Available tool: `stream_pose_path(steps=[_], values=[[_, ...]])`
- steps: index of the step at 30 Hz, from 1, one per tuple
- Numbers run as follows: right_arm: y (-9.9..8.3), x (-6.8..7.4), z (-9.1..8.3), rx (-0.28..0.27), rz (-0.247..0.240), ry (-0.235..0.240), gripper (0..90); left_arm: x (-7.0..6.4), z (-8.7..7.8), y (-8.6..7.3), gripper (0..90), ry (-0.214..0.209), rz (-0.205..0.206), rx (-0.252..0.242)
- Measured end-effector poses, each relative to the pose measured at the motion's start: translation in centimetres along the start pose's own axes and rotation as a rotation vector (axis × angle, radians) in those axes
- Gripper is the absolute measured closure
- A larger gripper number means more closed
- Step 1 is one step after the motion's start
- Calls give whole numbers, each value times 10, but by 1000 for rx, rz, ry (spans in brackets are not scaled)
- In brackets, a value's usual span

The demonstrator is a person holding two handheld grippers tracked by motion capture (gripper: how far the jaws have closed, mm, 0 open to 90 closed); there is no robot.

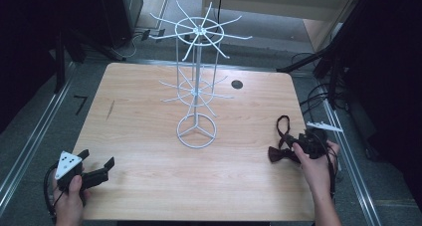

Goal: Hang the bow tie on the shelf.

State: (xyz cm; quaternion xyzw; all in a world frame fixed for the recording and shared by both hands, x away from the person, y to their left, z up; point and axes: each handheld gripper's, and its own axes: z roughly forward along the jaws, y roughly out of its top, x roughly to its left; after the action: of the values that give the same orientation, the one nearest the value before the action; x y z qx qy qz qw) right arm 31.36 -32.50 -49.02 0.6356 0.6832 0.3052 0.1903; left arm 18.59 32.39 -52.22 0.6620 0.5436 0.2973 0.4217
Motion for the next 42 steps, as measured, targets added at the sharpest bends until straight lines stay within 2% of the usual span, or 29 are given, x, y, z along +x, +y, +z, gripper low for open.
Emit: stream_pose_path(steps=[1, 5, 10, 13, 16, 23, 26, 27, 31, 33, 38, 41, 42], values=[[4, 1, 3, 28, -3, -5, 479, 0, 0, 0, 70, -2, 1, -1], [19, 7, 10, 141, 46, -5, 512, 0, 0, 0, 70, 0, -1, -3], [32, 9, 28, 251, 38, -63, 512, 0, 0, 0, 70, -3, 4, 4], [38, 9, 40, 324, 46, -76, 499, 0, 0, 0, 70, -4, 3, 3], [43, 10, 49, 369, 60, -87, 493, 0, 0, 0, 70, -3, 5, 4], [52, 11, 64, 455, 65, -133, 493, 0, 0, 0, 70, -6, 6, 3], [54, 12, 71, 494, 81, -139, 498, 0, 0, 0, 70, -7, 5, 4], [54, 11, 73, 503, 88, -132, 502, 0, 0, 0, 70, -7, 5, 4], [55, 10, 77, 513, 96, -154, 542, 0, 1, 0, 70, -7, 5, 2], [57, 11, 77, 530, 113, -161, 596, 0, 1, 0, 70, -8, 6, 2], [60, 13, 78, 569, 114, -158, 750, 0, 0, 0, 70, -9, 6, 2], [61, 11, 79, 568, 123, -159, 876, 0, 0, 0, 70, -10, 6, 2], [61, 11, 79, 568, 126, -154, 892, 0, 1, 0, 70, -10, 5, 1]])
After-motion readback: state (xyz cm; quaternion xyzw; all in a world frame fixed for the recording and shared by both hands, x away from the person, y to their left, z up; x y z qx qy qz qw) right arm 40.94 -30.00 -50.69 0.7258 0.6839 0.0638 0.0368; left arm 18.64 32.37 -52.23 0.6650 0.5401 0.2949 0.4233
